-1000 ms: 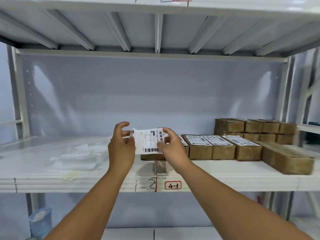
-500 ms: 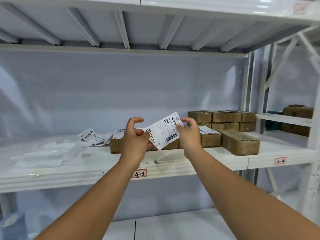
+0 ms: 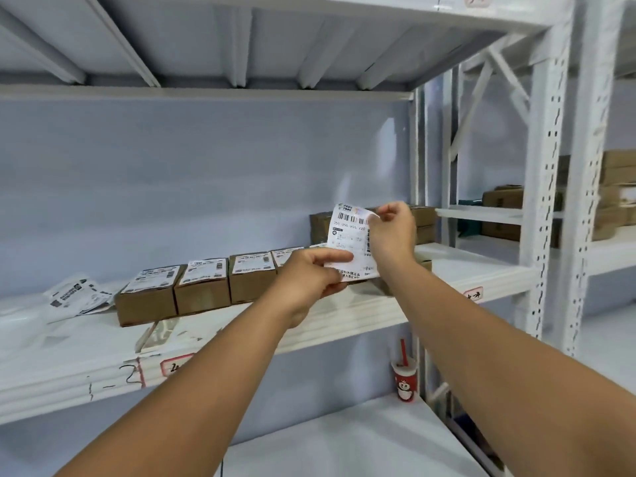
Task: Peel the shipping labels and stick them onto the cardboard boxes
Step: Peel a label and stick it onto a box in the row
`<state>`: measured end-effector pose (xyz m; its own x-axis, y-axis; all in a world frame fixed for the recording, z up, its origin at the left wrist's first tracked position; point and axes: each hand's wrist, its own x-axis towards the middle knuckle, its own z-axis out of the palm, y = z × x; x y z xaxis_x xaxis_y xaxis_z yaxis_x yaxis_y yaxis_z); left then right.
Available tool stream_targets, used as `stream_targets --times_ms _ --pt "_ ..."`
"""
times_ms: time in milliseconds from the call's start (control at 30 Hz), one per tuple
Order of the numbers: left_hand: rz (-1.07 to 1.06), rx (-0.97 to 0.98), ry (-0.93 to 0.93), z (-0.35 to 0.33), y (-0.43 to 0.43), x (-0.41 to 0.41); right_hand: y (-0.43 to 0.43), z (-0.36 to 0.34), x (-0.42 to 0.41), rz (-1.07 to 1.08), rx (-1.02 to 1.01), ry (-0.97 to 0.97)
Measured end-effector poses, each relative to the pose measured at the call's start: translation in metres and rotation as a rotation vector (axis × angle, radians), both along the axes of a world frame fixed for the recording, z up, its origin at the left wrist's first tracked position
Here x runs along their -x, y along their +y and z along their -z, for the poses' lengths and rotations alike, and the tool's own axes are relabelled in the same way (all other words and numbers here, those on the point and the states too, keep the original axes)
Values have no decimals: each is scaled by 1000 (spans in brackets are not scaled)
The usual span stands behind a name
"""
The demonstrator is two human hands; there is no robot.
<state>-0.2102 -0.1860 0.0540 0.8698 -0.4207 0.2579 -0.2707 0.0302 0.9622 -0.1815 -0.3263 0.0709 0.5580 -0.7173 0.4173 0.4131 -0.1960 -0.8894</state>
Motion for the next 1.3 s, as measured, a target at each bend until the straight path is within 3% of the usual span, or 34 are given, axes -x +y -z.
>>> stream_targets --times_ms 133,300,467,667,767,967,1300 --pt "-38 147 30 -6 -36 -12 -39 -10 6 -119 79 15" --pt "-200 103 -164 -6 -72 -28 -69 -12 10 -340 98 84" --pt "-166 71 -202 -3 -98 -34 -87 -8 14 -487 128 294" --pt "-152 16 -228 7 -115 -54 -102 -4 -4 -417 -111 284" --pt "-173 -46 -256 11 -121 -63 -111 -5 -11 -366 3 325" --pt "-381 -299 -510 16 -123 -70 -122 -1 -26 -183 340 403" --pt "-274 -231 -562 45 -122 -85 -125 15 -41 -154 444 518"
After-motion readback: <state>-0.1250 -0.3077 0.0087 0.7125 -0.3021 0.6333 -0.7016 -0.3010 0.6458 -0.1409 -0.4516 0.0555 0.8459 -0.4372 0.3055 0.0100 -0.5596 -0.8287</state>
